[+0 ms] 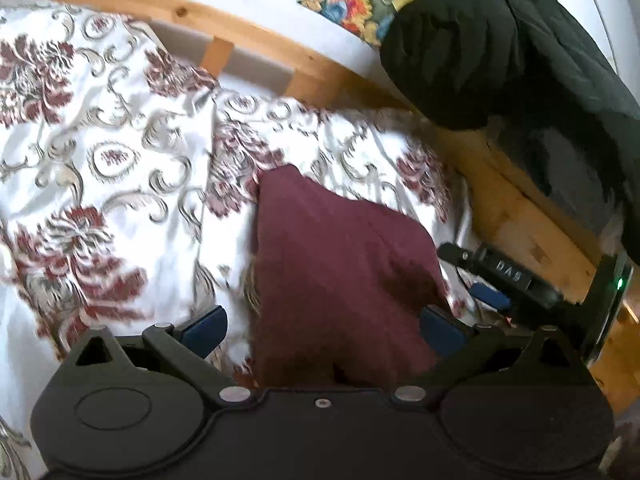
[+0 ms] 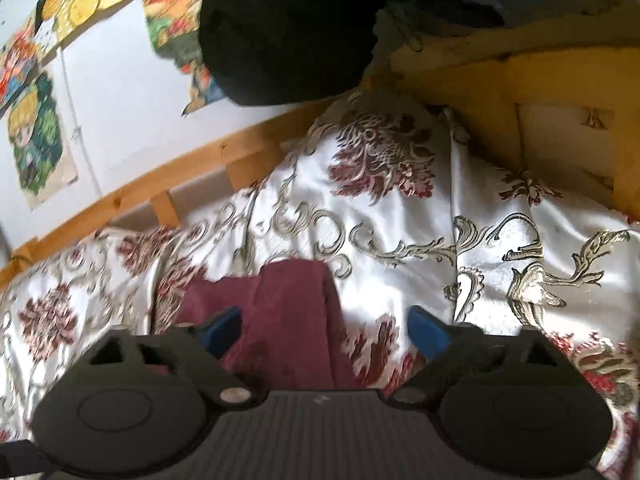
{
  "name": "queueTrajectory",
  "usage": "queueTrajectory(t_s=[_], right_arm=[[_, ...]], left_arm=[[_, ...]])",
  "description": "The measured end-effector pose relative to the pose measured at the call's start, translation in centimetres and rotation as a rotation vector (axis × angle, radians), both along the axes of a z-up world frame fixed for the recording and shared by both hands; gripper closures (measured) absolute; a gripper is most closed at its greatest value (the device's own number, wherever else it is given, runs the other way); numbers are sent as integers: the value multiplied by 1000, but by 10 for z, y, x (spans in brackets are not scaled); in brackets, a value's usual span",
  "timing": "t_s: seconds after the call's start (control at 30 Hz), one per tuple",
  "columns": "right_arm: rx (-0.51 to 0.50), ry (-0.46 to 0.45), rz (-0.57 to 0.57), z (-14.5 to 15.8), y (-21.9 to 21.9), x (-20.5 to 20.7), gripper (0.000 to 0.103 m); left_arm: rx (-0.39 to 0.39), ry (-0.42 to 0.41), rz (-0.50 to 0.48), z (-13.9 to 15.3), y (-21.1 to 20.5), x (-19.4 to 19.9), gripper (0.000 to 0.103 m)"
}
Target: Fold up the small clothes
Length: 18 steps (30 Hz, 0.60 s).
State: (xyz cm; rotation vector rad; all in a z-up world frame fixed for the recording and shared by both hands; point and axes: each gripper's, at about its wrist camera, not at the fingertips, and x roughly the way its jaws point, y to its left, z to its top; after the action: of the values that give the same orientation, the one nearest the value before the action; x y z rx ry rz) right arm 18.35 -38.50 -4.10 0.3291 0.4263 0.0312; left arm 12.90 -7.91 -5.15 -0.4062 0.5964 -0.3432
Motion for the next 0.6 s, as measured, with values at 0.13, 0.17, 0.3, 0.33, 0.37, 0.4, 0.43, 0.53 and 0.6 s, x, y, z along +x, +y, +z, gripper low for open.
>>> queueTrajectory(t_s=[0.13, 0.17, 0.3, 0.33, 0.37, 0.4, 0.43, 0.53, 0.6], right_arm=[[67, -15, 0, -9, -6, 7, 39], [61, -6, 13, -11, -5, 10, 50], [35, 4, 46, -18, 0, 16, 89], [32, 2, 53, -18, 1, 17, 91], [12, -4, 66, -18, 4, 20, 95], [-22, -10, 79, -16, 8, 21, 96], [-71, -21, 95, -13, 14, 23, 96], [-170, -67, 140, -8, 26, 33, 96], [-190, -70, 137, -9, 28, 40, 96]], left_arm=[[21, 28, 52, -2, 4, 8, 1], [24, 40, 62, -4, 6, 10, 1], [4, 89, 67, -11, 12, 15, 1], [2, 89, 64, -12, 13, 15, 1], [4, 85, 61, -13, 13, 16, 1], [7, 80, 56, -13, 12, 16, 1], [11, 75, 50, -13, 12, 17, 1], [21, 66, 36, -13, 11, 20, 1], [24, 67, 25, -12, 11, 22, 1]])
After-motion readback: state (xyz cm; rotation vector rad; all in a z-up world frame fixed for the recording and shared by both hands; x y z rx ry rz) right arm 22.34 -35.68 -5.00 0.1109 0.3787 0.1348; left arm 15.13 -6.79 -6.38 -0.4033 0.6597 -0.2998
